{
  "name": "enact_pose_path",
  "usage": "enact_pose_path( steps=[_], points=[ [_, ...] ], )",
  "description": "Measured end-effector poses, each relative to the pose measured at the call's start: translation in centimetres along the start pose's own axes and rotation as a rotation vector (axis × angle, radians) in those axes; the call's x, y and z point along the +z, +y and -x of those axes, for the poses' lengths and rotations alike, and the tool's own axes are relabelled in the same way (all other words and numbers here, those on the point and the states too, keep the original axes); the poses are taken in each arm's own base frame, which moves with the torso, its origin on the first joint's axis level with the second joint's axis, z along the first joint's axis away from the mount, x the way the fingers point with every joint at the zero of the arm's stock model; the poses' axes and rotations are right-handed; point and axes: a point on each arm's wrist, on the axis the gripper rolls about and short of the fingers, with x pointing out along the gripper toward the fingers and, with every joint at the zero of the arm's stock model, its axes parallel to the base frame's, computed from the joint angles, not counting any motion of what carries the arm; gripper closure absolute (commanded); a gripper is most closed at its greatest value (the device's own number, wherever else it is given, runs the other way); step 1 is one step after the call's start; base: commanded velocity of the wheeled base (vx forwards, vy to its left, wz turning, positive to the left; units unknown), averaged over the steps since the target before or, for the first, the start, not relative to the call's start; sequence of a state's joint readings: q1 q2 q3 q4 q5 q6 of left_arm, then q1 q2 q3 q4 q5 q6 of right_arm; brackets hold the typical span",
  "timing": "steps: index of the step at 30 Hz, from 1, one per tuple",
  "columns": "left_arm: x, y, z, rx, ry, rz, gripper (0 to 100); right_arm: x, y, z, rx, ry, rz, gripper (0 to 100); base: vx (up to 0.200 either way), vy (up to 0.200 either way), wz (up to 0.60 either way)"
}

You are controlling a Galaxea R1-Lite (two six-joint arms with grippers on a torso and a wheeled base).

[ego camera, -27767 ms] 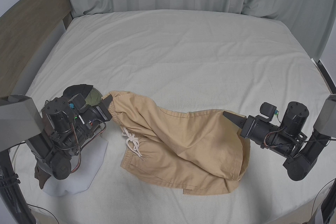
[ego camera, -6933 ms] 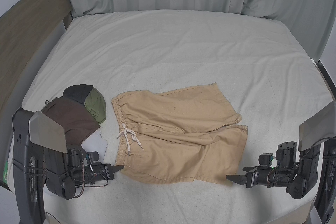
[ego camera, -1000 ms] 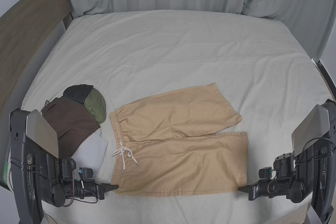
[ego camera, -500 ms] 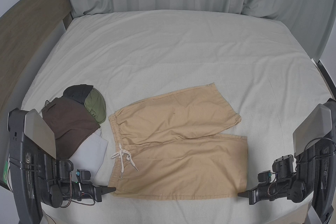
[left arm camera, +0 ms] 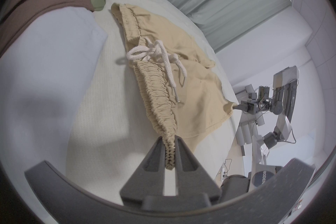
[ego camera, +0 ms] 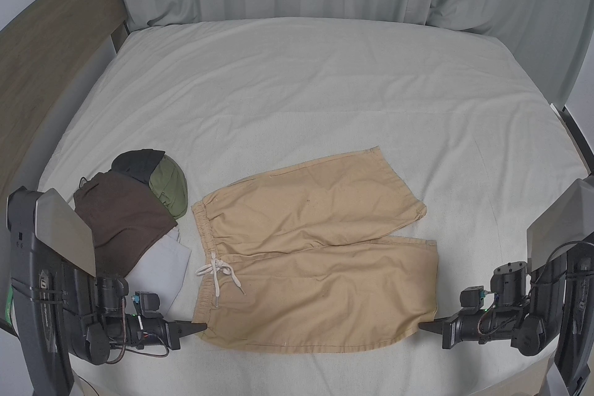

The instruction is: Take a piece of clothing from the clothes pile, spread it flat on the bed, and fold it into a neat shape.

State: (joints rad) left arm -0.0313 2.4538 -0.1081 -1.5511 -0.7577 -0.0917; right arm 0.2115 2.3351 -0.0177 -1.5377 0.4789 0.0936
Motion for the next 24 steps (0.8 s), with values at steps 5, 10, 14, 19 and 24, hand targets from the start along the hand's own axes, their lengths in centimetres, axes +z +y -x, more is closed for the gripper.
enact_pose_path(
  steps=[5, 10, 14, 19, 24],
  points=[
    [1.0, -0.6, 0.1, -0.018, -0.033, 0.022, 100, 0.5, 0.3, 0.4, 0.03, -0.027, 0.012, 100, 0.0, 0.0, 0.0],
    [1.9, -1.0, 0.1, -0.032, -0.061, 0.008, 100, 1.3, 0.5, 0.8, 0.038, -0.067, 0.004, 100, 0.0, 0.0, 0.0],
    [2.5, -1.3, 0.2, -0.04, -0.081, 0.015, 100, 2.2, 0.7, 1.0, 0.045, -0.109, -0.002, 100, 0.0, 0.0, 0.0],
    [3.0, -1.5, 0.3, -0.043, -0.099, 0.009, 100, 3.1, 0.8, 1.0, 0.052, -0.151, 0.013, 100, 0.0, 0.0, 0.0],
    [3.2, -1.6, 0.4, -0.045, -0.108, 0.002, 100, 3.4, 0.8, 1.0, 0.055, -0.168, 0.021, 100, 0.0, 0.0, 0.0]
  ],
)
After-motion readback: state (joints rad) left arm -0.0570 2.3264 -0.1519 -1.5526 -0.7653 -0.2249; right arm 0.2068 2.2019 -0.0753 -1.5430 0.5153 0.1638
